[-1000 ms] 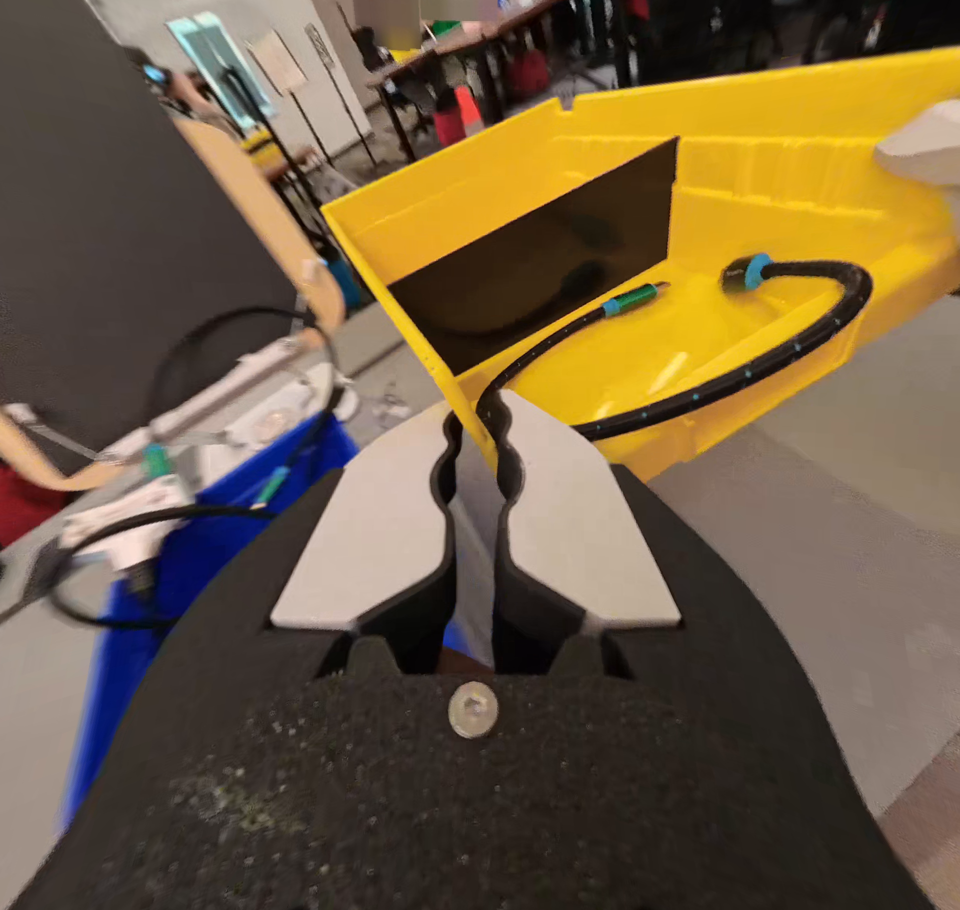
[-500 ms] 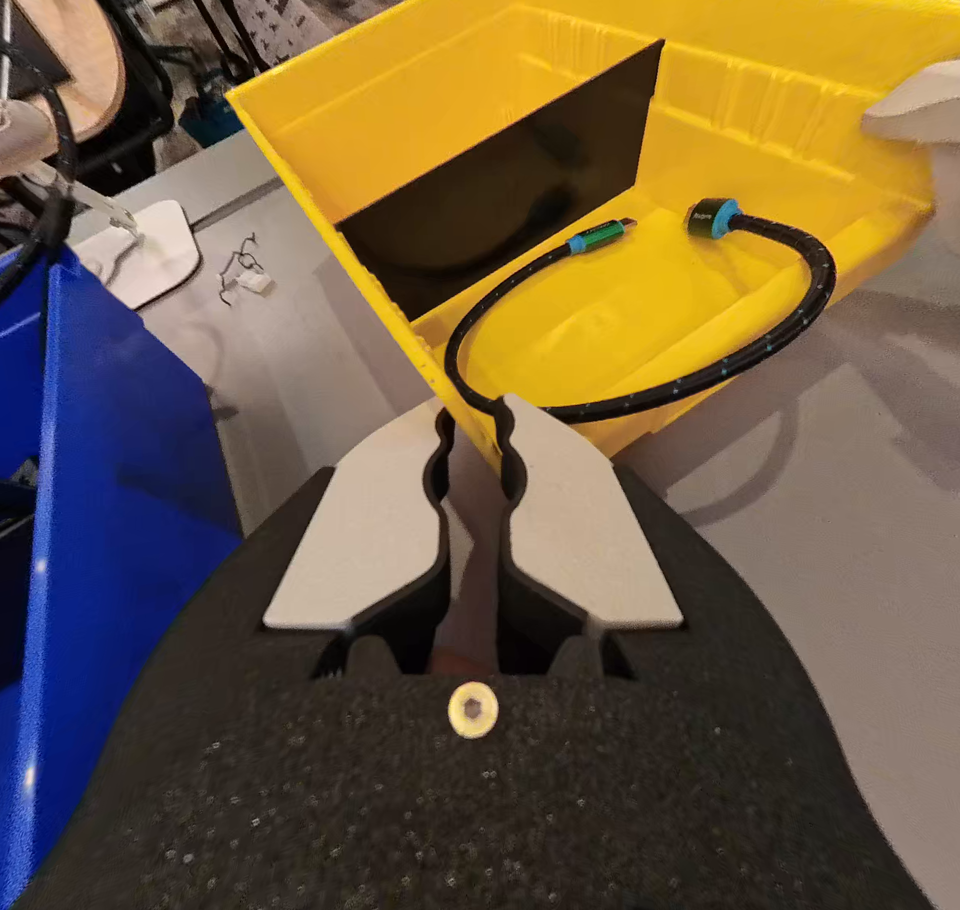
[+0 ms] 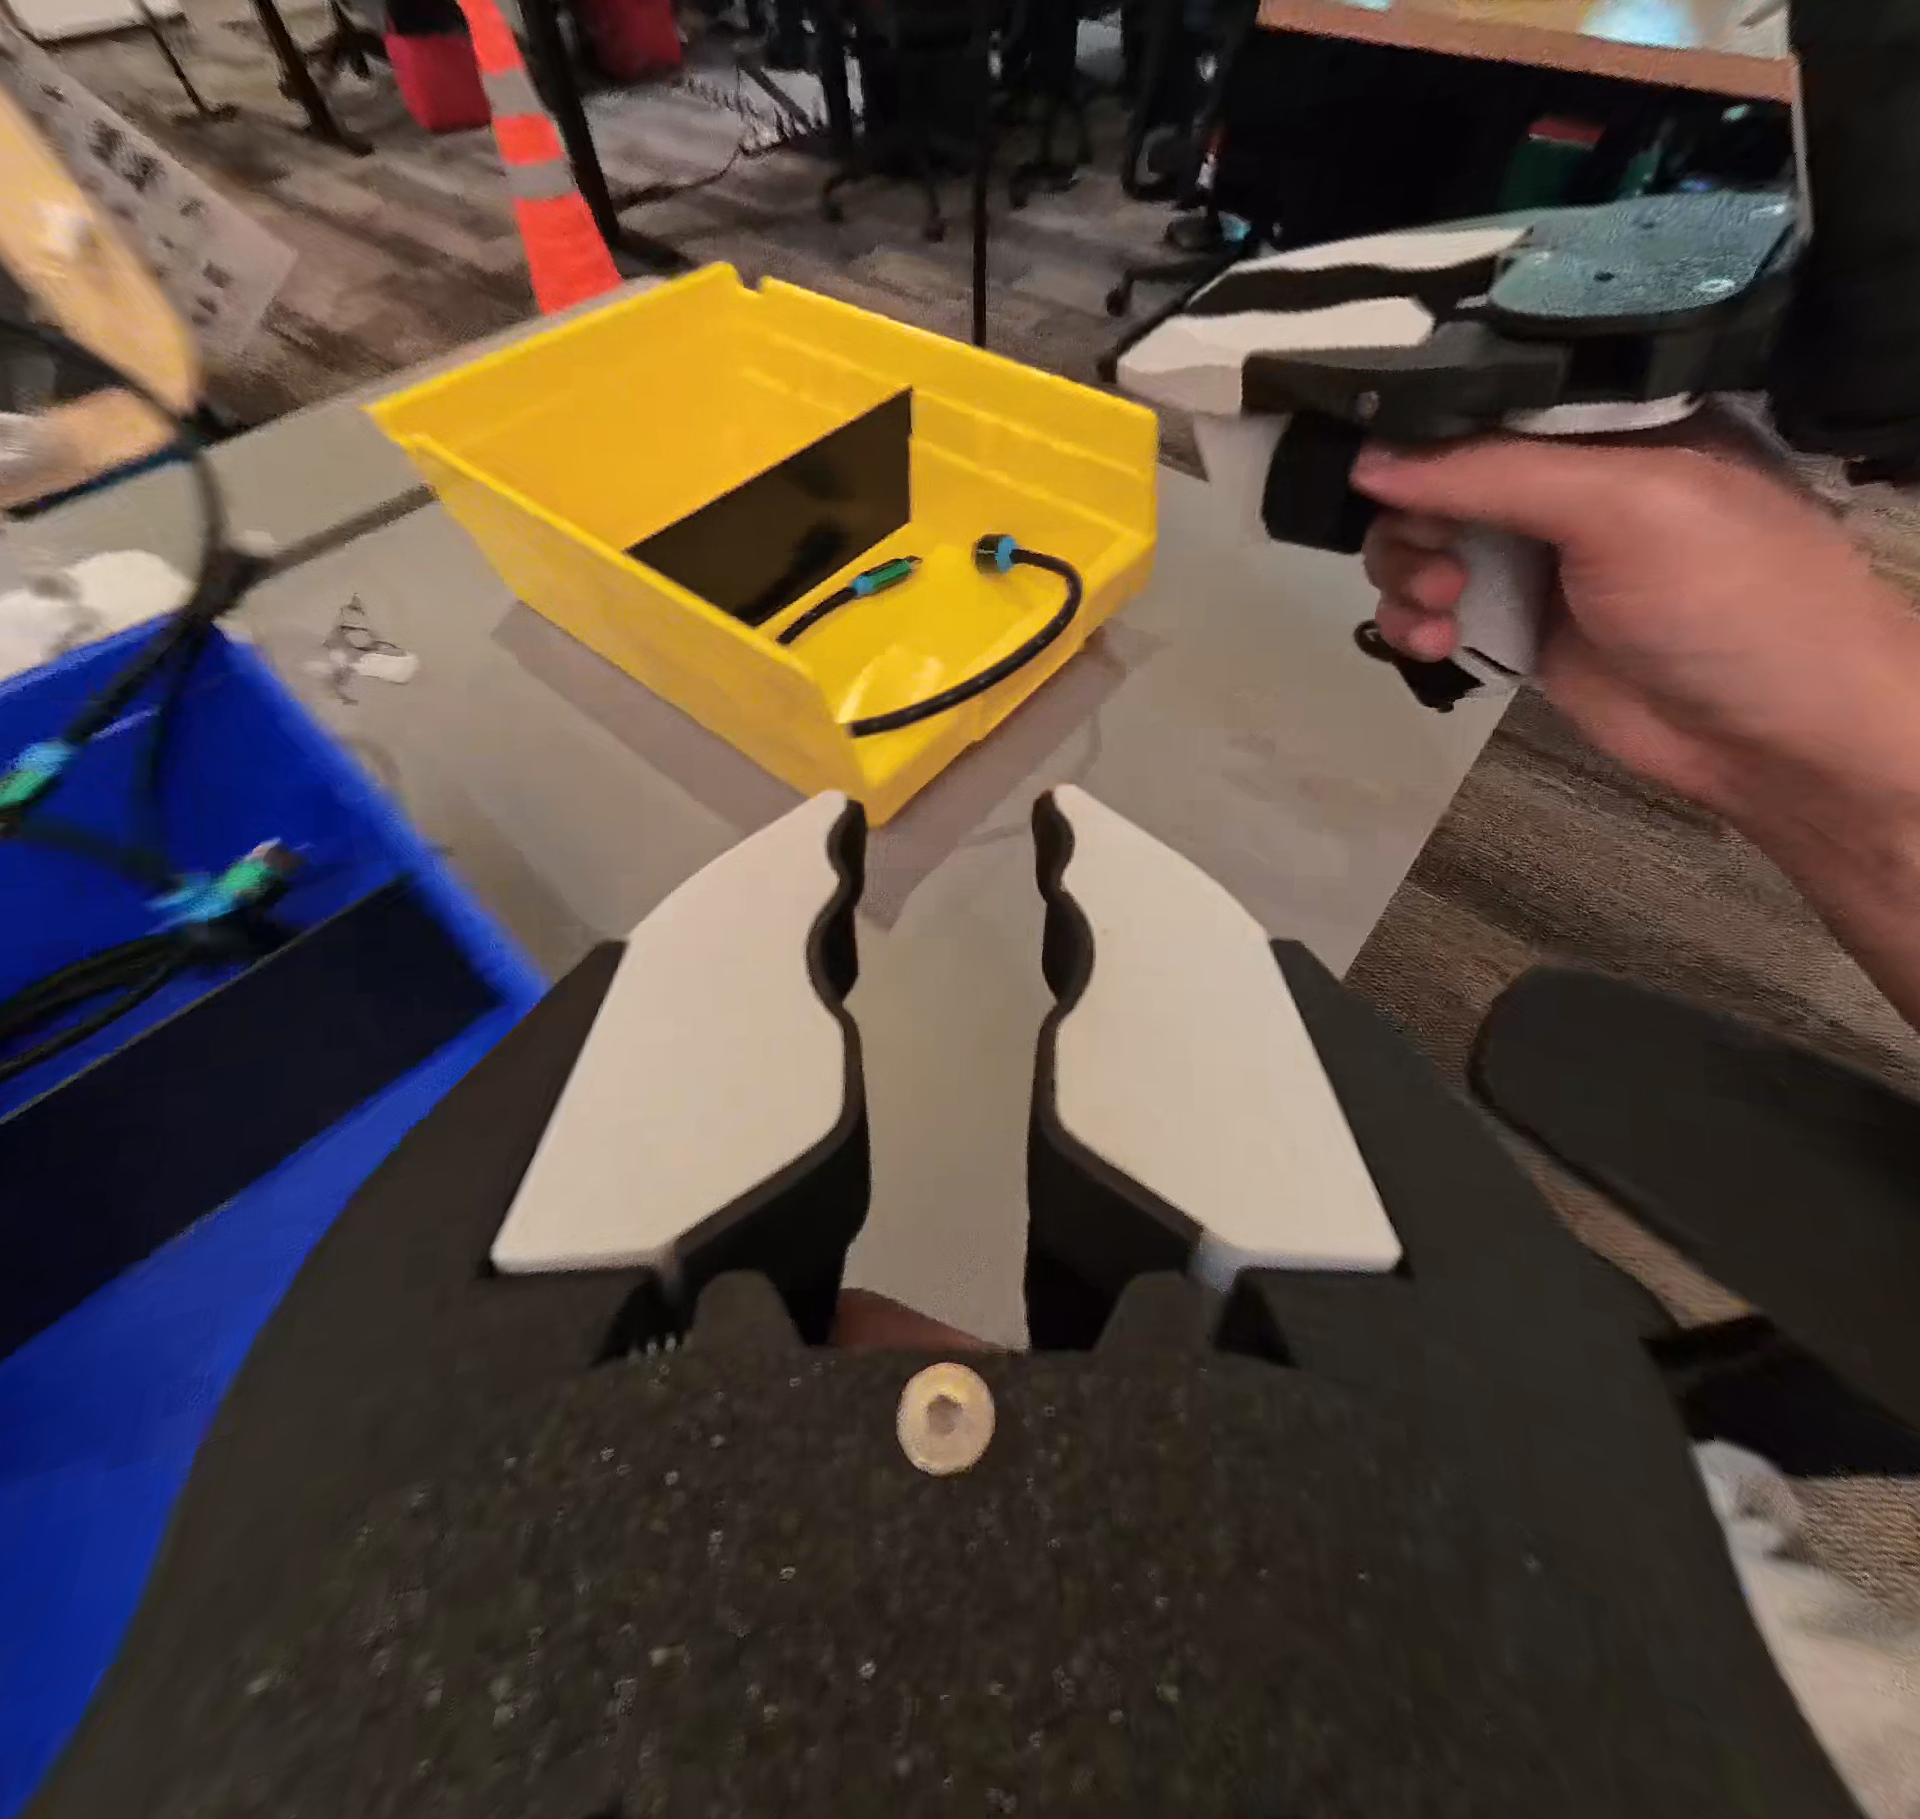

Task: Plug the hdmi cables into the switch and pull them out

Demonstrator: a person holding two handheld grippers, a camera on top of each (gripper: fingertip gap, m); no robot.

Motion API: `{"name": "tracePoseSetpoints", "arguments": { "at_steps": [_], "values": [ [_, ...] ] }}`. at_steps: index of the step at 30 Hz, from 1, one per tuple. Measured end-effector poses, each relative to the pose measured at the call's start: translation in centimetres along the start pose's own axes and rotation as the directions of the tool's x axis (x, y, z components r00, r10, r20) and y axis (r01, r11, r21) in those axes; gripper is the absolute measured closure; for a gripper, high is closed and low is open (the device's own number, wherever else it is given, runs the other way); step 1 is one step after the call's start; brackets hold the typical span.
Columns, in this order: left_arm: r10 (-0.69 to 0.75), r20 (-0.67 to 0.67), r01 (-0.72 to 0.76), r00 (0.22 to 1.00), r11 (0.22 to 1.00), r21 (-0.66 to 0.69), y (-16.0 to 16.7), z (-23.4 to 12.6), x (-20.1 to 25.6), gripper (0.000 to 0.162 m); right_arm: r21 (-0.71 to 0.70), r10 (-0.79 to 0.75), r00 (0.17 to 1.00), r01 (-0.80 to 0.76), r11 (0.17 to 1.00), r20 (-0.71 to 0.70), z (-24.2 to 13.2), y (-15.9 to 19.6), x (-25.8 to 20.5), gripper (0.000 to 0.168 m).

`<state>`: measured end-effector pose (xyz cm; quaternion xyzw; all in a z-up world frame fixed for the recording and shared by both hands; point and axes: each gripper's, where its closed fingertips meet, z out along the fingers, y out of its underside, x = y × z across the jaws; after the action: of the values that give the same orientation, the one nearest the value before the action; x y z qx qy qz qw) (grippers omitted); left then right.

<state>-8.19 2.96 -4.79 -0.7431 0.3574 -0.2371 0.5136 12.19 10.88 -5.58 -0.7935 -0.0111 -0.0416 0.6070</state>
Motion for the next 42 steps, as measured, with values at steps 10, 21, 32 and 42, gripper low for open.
{"name": "tracePoseSetpoints", "arguments": {
  "at_steps": [10, 21, 32, 42],
  "values": [
    [-0.135, 0.484, 0.159, 0.864, 0.987, -0.009, 10.7, -13.8, -18.8, 0.125, -0.126, 0.04, 0.96, -0.005, 0.992, 0.276, -1.7, 6.5, -26.4, 0.155],
    [-0.113, 0.601, 0.051, 0.791, 0.991, 0.12, 11.0, -15.6, -22.7, 0.126, 0.073, -0.126, 0.958, 0.111, 0.991, 0.257, -5.3, 3.9, -27.5, 0.128],
    [-0.206, 0.53, 0.264, 0.823, 0.964, -0.037, 16.3, -12.5, -25.3, 0.158, -0.127, -0.077, 0.986, 0.096, 0.987, 0.147, -1.1, 7.0, -31.2, 0.159],
    [-0.212, 0.696, 0.21, 0.686, 0.974, 0.089, 15.5, -21.3, -30.7, 0.16, -0.035, -0.094, 0.99, 0.099, 0.994, 0.109, -1.2, 3.0, -39.5, 0.163]
  ]
}}
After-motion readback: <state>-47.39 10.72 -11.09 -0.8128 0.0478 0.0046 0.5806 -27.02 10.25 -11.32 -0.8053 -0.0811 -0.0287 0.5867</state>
